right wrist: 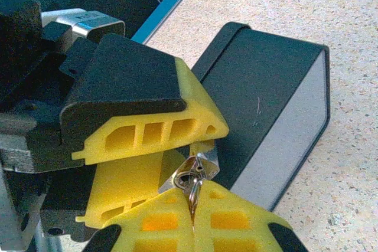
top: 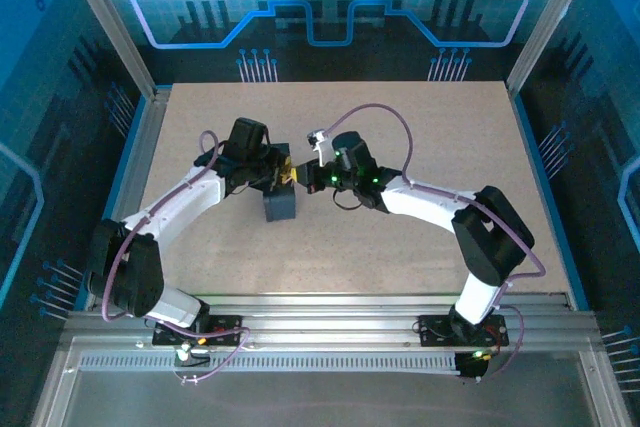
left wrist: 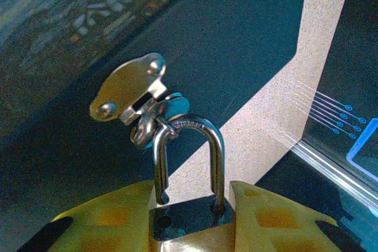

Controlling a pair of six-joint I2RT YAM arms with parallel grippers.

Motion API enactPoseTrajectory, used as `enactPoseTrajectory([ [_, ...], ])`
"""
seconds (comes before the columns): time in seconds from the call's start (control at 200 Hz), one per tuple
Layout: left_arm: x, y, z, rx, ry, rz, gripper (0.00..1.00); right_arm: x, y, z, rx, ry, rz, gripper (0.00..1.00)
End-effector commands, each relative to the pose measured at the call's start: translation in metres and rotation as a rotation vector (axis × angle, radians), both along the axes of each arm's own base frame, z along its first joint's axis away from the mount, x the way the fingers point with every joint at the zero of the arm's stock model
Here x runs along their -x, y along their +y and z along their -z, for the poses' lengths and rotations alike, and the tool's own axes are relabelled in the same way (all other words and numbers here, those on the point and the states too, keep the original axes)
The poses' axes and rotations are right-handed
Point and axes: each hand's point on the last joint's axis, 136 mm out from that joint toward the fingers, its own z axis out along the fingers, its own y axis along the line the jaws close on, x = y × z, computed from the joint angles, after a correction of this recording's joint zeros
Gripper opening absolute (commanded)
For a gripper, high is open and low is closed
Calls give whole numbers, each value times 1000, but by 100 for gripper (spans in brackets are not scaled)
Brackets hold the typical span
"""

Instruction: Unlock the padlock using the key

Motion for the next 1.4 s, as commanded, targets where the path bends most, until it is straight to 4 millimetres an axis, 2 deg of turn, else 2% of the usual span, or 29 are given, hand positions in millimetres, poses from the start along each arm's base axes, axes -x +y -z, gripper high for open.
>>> enactPoseTrajectory([
  [0.0, 19, -29, -21, 82, -40, 146, 34, 0, -1, -7, -12, -15, -23, 0],
  [0.075, 20, -27, -22, 78, -44, 145, 35, -1, -3, -4, 4, -13, -30, 0],
  [0.25, 20, -10, -31, 47, -72, 138, 52, -3, -8, -1, 14, -4, -51, 0],
  [0.35, 22, 3, -34, 35, -78, 120, 58, -2, -7, 0, 27, -8, -71, 0],
  [0.59, 21, 45, -36, -48, -104, 72, 59, -4, -11, 4, 46, -6, -78, 0],
  [0.725, 14, 67, -38, -237, -144, 155, 59, -4, -13, 8, 56, 4, -93, 0],
  [0.775, 10, 69, -37, -287, -156, 194, 59, -5, -14, 10, 67, 2, -97, 0],
  [0.91, -1, 76, -27, -393, -157, 268, 61, -4, -17, 16, 110, -17, -141, 21],
  [1.085, -19, 76, -19, -429, -178, 334, 61, -5, -20, 8, 163, -118, -205, 35],
  [1.111, -21, 75, -17, -433, -180, 345, 61, -7, -20, 7, 176, -136, -216, 40],
  [1.306, -39, 72, -9, -460, -182, 414, 61, -6, -10, 1, 248, -287, -390, 47],
  [1.396, -43, 74, -8, -469, -187, 421, 61, -4, -5, 7, 285, -309, -476, 50],
])
